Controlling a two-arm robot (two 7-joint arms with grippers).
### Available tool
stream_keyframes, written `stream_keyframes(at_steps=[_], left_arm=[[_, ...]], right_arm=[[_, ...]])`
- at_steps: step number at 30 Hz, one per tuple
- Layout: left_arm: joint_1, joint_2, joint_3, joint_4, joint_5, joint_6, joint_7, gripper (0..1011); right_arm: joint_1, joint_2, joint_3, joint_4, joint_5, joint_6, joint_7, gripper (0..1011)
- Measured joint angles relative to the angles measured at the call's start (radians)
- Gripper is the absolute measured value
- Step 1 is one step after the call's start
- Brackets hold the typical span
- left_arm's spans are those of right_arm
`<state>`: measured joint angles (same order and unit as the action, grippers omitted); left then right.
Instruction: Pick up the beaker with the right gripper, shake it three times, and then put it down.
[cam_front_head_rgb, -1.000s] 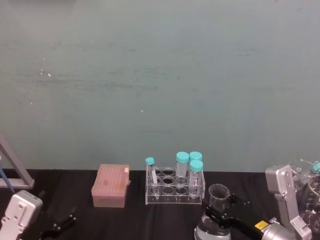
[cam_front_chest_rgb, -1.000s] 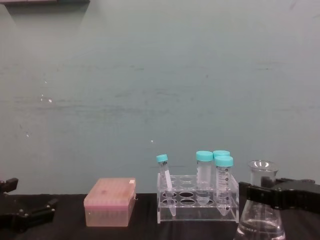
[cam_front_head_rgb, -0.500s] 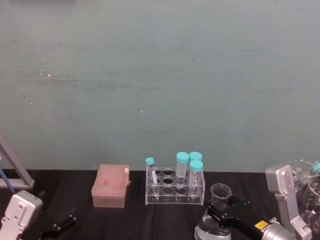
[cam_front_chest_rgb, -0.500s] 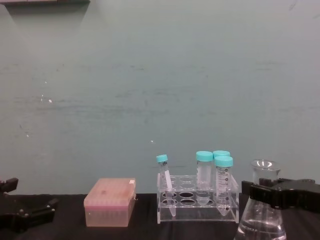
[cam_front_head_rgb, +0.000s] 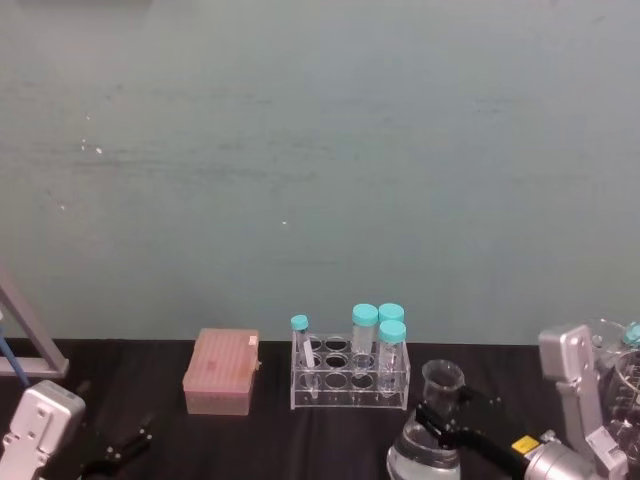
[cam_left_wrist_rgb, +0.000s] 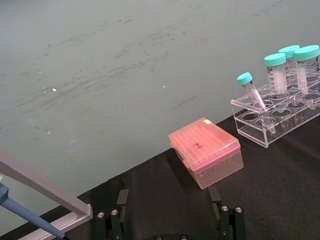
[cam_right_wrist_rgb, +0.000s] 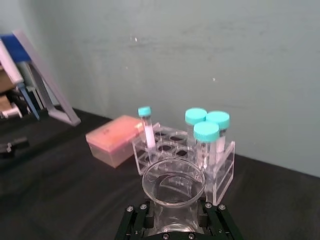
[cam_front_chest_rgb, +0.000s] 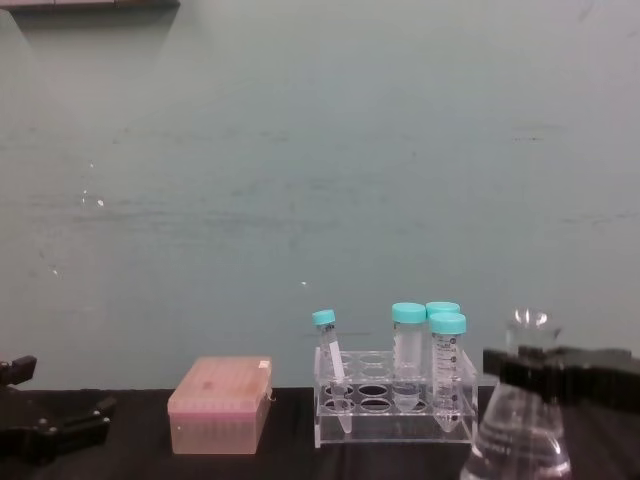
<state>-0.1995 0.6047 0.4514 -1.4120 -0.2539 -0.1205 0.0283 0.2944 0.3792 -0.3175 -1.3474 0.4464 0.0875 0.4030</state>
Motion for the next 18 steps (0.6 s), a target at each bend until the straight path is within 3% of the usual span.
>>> stream_keyframes(at_steps=[9, 18], left_arm=[[0.0, 0.0, 0.0, 0.0, 0.0, 0.0, 0.0, 1000], [0.0, 0.0, 0.0, 0.0, 0.0, 0.0, 0.0, 1000]], right_arm=[[0.002, 0.002, 0.02, -0.076, 0.04, 0.03, -0.01, 461], [0.023, 0.036, 0.016, -0.139, 0.014, 0.057, -0.043, 461]])
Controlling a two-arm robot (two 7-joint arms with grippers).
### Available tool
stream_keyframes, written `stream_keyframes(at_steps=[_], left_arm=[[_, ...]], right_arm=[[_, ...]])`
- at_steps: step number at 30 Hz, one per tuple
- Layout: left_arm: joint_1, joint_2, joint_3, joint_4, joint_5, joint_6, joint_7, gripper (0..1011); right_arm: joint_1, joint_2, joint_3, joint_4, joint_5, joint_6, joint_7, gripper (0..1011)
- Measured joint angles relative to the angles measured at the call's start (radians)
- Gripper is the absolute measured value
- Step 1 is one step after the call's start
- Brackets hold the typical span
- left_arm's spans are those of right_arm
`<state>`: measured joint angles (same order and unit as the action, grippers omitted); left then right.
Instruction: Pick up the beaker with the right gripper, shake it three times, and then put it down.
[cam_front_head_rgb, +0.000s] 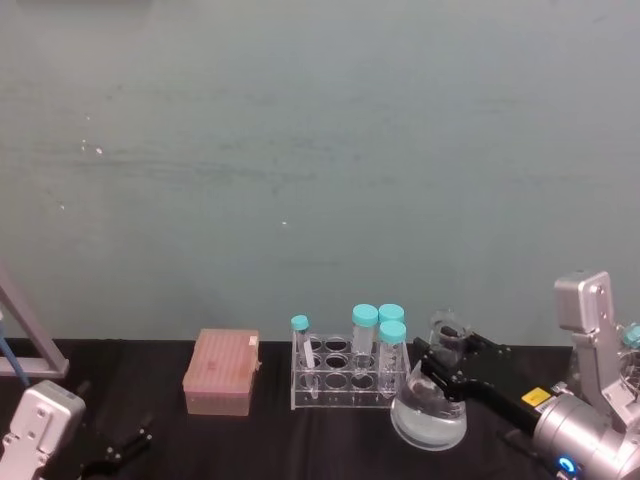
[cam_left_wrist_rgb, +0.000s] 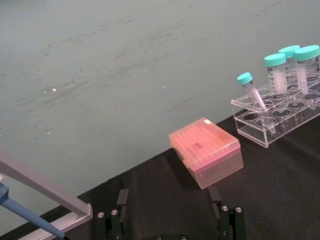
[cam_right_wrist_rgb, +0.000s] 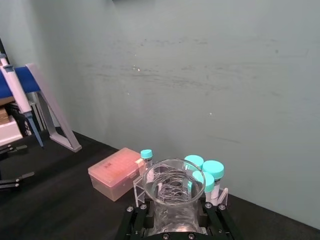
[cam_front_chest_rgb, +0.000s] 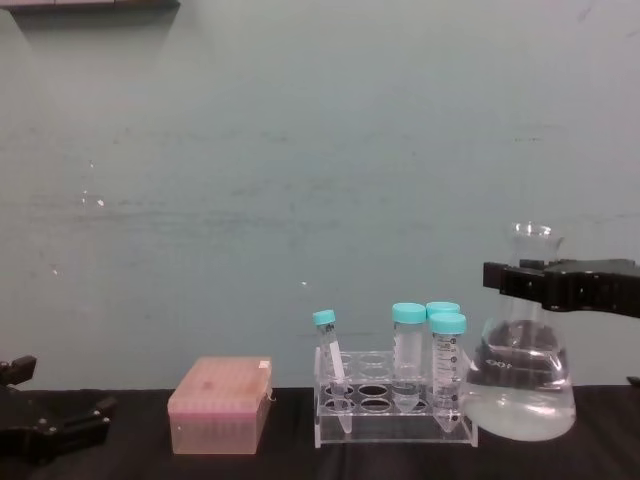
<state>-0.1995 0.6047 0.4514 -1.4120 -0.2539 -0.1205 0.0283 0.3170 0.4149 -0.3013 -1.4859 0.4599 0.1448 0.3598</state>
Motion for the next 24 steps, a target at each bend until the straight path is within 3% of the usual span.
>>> stream_keyframes(at_steps=[2, 5, 8, 10, 11, 12, 14, 15, 21, 24], left_arm=[[0.0, 0.0, 0.0, 0.0, 0.0, 0.0, 0.0, 1000], [0.0, 0.0, 0.0, 0.0, 0.0, 0.0, 0.0, 1000], [0.0, 0.0, 0.0, 0.0, 0.0, 0.0, 0.0, 1000], [0.0, 0.0, 0.0, 0.0, 0.0, 0.0, 0.0, 1000], [0.0, 0.0, 0.0, 0.0, 0.0, 0.0, 0.0, 1000], [0.0, 0.0, 0.0, 0.0, 0.0, 0.0, 0.0, 1000], [0.0, 0.0, 0.0, 0.0, 0.0, 0.0, 0.0, 1000], [0.0, 0.0, 0.0, 0.0, 0.0, 0.0, 0.0, 1000], [0.0, 0.0, 0.0, 0.0, 0.0, 0.0, 0.0, 1000], [0.0, 0.0, 0.0, 0.0, 0.0, 0.0, 0.0, 1000]], right_arm=[[0.0, 0.001, 0.001, -0.005, 0.001, 0.001, -0.001, 461], [-0.015, -0.017, 0.023, -0.015, 0.055, 0.007, 0.009, 461], [-0.045, -0.066, 0.074, -0.028, 0.185, 0.045, 0.014, 461], [-0.073, -0.123, 0.13, -0.038, 0.308, 0.096, -0.006, 460], [-0.079, -0.14, 0.146, -0.041, 0.338, 0.11, -0.015, 461], [-0.087, -0.16, 0.166, -0.043, 0.38, 0.129, -0.03, 461], [-0.111, -0.236, 0.238, -0.051, 0.518, 0.208, -0.114, 461], [-0.114, -0.251, 0.253, -0.052, 0.548, 0.226, -0.14, 460], [-0.129, -0.335, 0.334, -0.059, 0.698, 0.304, -0.306, 461], [-0.13, -0.347, 0.344, -0.059, 0.726, 0.312, -0.336, 461]])
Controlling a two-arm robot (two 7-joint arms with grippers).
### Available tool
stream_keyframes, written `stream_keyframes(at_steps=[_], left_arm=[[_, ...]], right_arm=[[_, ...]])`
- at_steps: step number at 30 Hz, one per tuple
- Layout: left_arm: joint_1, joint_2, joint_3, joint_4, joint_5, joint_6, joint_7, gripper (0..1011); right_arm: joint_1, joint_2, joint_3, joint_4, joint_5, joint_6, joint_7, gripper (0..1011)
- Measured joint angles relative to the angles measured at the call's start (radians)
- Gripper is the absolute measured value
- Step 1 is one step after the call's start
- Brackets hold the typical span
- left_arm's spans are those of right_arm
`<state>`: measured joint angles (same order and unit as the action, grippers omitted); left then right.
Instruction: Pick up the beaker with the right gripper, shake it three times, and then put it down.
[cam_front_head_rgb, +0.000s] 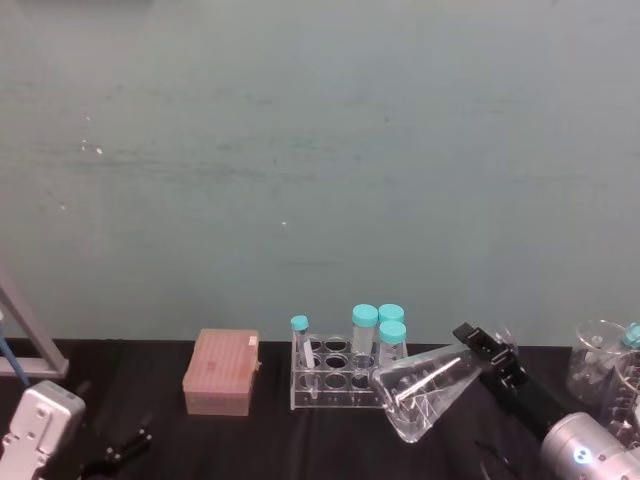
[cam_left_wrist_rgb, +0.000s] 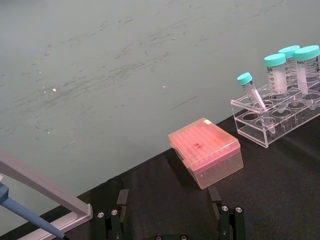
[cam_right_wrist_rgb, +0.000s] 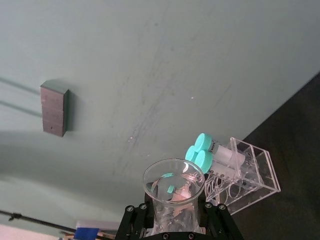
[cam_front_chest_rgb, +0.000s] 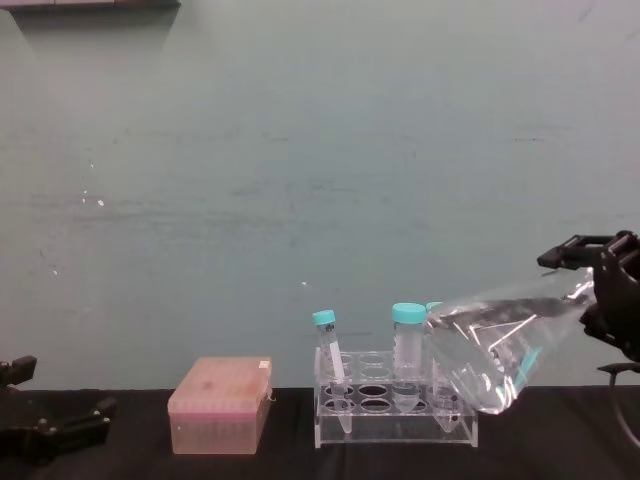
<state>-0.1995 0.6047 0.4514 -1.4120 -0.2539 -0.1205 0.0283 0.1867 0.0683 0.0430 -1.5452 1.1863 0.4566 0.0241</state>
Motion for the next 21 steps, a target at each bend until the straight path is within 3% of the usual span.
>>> stream_keyframes(at_steps=[4, 6, 7, 8, 10, 12, 14, 15, 16, 17, 19, 20, 21], left_arm=[[0.0, 0.0, 0.0, 0.0, 0.0, 0.0, 0.0, 1000], [0.0, 0.0, 0.0, 0.0, 0.0, 0.0, 0.0, 1000], [0.0, 0.0, 0.0, 0.0, 0.0, 0.0, 0.0, 1000], [0.0, 0.0, 0.0, 0.0, 0.0, 0.0, 0.0, 1000], [0.0, 0.0, 0.0, 0.0, 0.0, 0.0, 0.0, 1000], [0.0, 0.0, 0.0, 0.0, 0.0, 0.0, 0.0, 1000], [0.0, 0.0, 0.0, 0.0, 0.0, 0.0, 0.0, 1000], [0.0, 0.0, 0.0, 0.0, 0.0, 0.0, 0.0, 1000], [0.0, 0.0, 0.0, 0.0, 0.0, 0.0, 0.0, 1000], [0.0, 0.0, 0.0, 0.0, 0.0, 0.0, 0.0, 1000], [0.0, 0.0, 0.0, 0.0, 0.0, 0.0, 0.0, 1000], [0.0, 0.0, 0.0, 0.0, 0.0, 0.0, 0.0, 1000], [0.0, 0.0, 0.0, 0.0, 0.0, 0.0, 0.0, 1000]], right_arm=[[-0.001, -0.001, 0.0, 0.0, 0.015, 0.001, -0.019, 461], [0.0, 0.023, -0.022, 0.0, -0.012, -0.011, -0.004, 461], [0.003, 0.04, -0.037, 0.001, -0.038, -0.021, 0.011, 461], [0.01, 0.079, -0.071, 0.005, -0.097, -0.047, 0.042, 461], [0.019, 0.123, -0.11, 0.01, -0.173, -0.085, 0.078, 461], [0.048, 0.228, -0.202, 0.026, -0.368, -0.195, 0.147, 461], [0.069, 0.288, -0.258, 0.037, -0.488, -0.263, 0.173, 461], [0.094, 0.343, -0.307, 0.049, -0.61, -0.325, 0.19, 460], [0.094, 0.343, -0.307, 0.049, -0.61, -0.325, 0.19, 460], [0.115, 0.385, -0.352, 0.059, -0.724, -0.375, 0.199, 461], [0.139, 0.429, -0.396, 0.068, -0.844, -0.424, 0.201, 461], [0.164, 0.469, -0.438, 0.077, -0.964, -0.469, 0.196, 461], [0.173, 0.485, -0.457, 0.082, -1.02, -0.487, 0.191, 461]])
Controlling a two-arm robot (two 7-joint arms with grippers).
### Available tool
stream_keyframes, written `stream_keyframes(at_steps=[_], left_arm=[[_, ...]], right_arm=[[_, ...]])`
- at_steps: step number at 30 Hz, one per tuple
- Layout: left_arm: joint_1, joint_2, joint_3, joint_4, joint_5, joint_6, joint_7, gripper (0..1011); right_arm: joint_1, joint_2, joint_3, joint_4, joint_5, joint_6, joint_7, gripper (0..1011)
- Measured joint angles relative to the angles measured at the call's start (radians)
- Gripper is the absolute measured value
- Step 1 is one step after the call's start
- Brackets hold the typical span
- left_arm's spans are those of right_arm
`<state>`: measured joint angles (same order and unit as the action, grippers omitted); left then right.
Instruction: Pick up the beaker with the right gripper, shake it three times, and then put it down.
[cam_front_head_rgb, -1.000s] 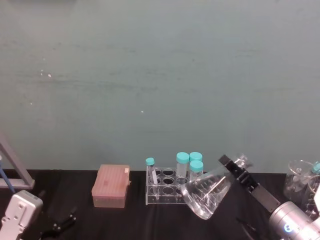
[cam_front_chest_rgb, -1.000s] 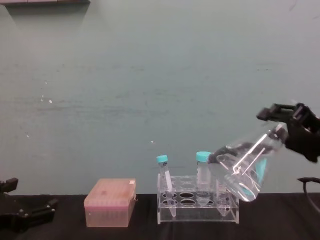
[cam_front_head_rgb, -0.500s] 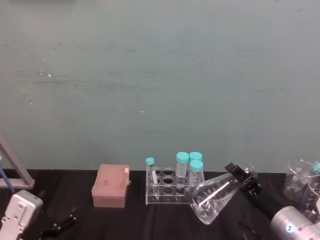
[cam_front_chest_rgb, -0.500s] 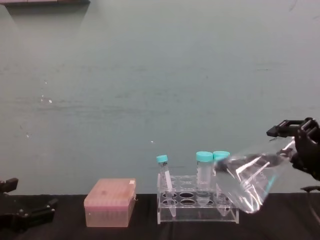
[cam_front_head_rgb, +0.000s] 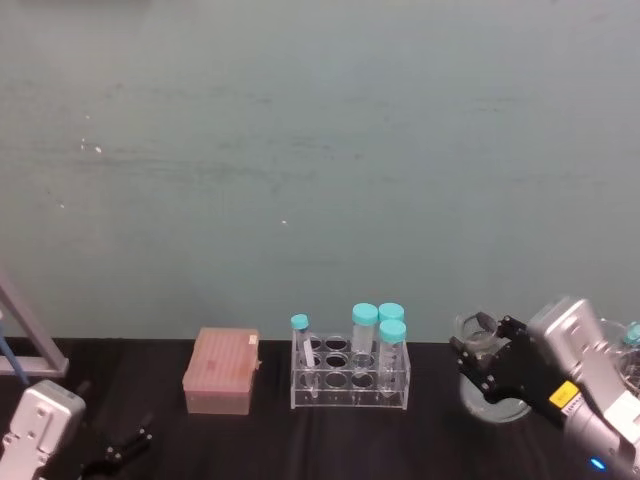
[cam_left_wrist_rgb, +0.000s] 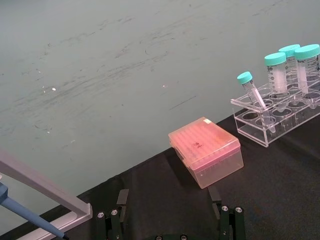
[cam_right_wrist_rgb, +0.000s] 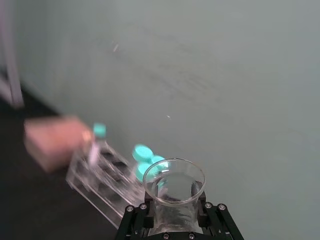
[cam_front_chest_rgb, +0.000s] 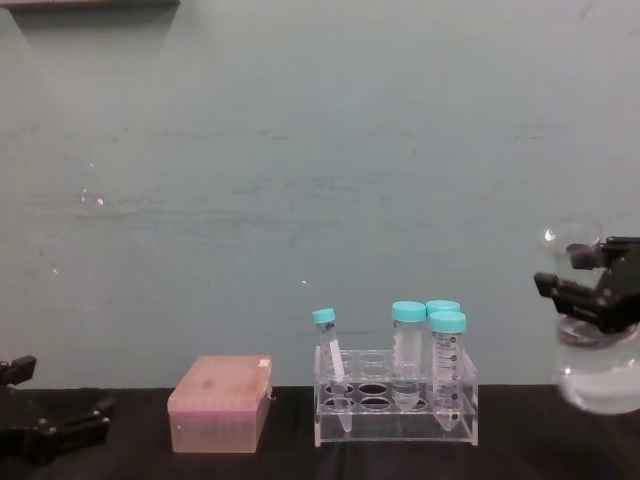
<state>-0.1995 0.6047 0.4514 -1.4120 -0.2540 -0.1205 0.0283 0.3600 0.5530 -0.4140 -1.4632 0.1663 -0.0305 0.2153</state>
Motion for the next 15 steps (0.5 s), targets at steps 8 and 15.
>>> stream_keyframes(at_steps=[8, 15], left_arm=[[0.0, 0.0, 0.0, 0.0, 0.0, 0.0, 0.0, 1000], [0.0, 0.0, 0.0, 0.0, 0.0, 0.0, 0.0, 1000]], right_arm=[[0.066, 0.089, -0.108, 0.025, -0.358, -0.081, -0.065, 461], [0.072, 0.09, -0.116, 0.037, -0.42, -0.106, -0.078, 460]])
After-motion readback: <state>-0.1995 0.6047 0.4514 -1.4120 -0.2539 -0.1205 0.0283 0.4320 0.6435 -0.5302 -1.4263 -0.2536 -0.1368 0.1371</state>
